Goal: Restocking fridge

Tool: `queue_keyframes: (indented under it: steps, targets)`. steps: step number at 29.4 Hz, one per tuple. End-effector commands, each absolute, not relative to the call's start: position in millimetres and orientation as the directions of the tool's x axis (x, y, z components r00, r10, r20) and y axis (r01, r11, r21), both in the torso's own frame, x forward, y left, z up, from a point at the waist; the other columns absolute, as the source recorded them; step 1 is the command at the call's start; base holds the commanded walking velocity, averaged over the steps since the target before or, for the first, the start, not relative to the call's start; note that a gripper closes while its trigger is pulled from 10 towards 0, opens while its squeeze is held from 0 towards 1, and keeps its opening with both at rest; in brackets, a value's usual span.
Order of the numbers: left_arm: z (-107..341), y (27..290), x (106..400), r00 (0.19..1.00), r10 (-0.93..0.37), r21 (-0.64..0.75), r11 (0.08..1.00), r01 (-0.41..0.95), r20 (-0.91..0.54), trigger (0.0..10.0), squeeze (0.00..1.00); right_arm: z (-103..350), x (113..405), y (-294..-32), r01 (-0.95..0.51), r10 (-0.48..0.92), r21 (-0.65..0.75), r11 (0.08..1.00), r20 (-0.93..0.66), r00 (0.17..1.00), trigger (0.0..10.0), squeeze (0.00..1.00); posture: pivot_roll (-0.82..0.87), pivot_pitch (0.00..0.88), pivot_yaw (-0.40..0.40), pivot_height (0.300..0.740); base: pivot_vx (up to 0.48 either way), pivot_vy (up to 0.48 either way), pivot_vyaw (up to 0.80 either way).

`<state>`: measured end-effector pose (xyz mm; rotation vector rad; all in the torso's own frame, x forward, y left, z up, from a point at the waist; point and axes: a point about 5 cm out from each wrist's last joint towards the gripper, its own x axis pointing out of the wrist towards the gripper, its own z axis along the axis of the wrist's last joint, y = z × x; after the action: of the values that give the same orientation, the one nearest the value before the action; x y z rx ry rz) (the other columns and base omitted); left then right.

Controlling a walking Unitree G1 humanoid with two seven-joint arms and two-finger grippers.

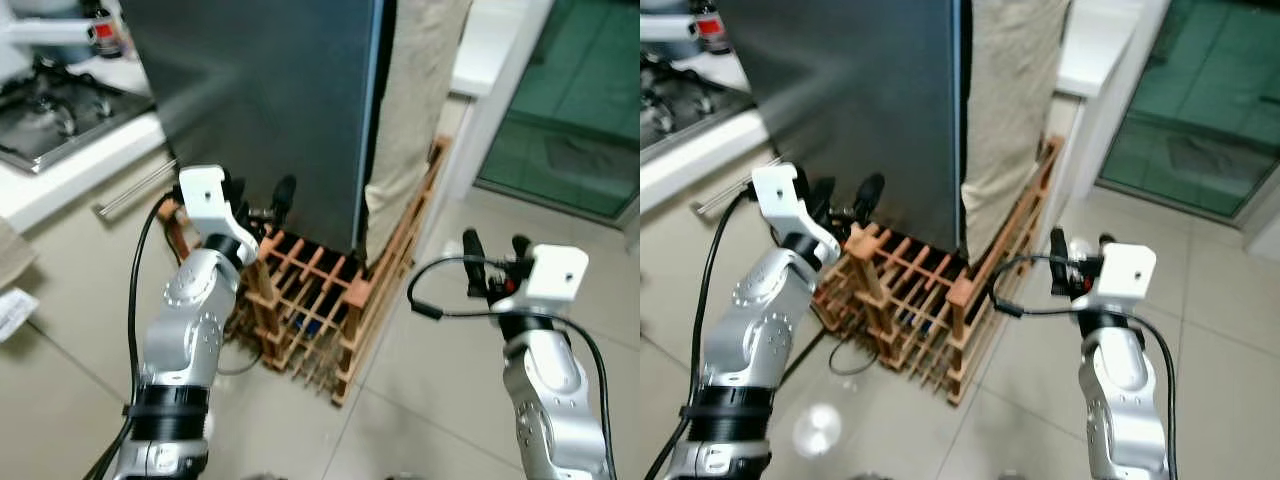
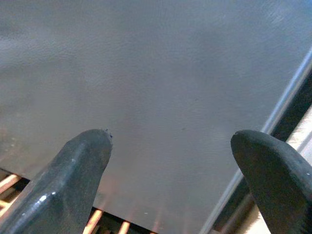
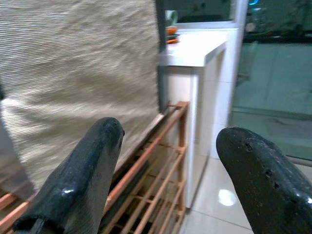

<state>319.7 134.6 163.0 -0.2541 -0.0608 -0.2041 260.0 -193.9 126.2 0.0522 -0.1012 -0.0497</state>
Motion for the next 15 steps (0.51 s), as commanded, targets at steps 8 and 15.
queue_keyframes:
  steps: [8, 15]
  targets:
    - [162.5, 141.2, 319.2, 0.985, -0.146, -0.141, 0.977, 0.158, 0.094, 10.0, 0.0, 125.0, 272.8, -203.6, 0.076, -0.084, 0.077, 0.994, 0.101, 0.991, 10.0, 0.0, -0.1, 0.0, 0.023, 0.74, 0.0, 0.0, -0.66]
    - [161.6, 147.6, 320.1, 0.982, -0.16, -0.132, 0.976, 0.173, 0.102, 10.0, 0.0, 122.1, 273.9, -203.8, 0.077, -0.085, 0.077, 0.994, 0.104, 0.991, 10.0, 0.0, -0.11, 0.0, 0.029, 0.74, 0.0, 0.0, -0.66]
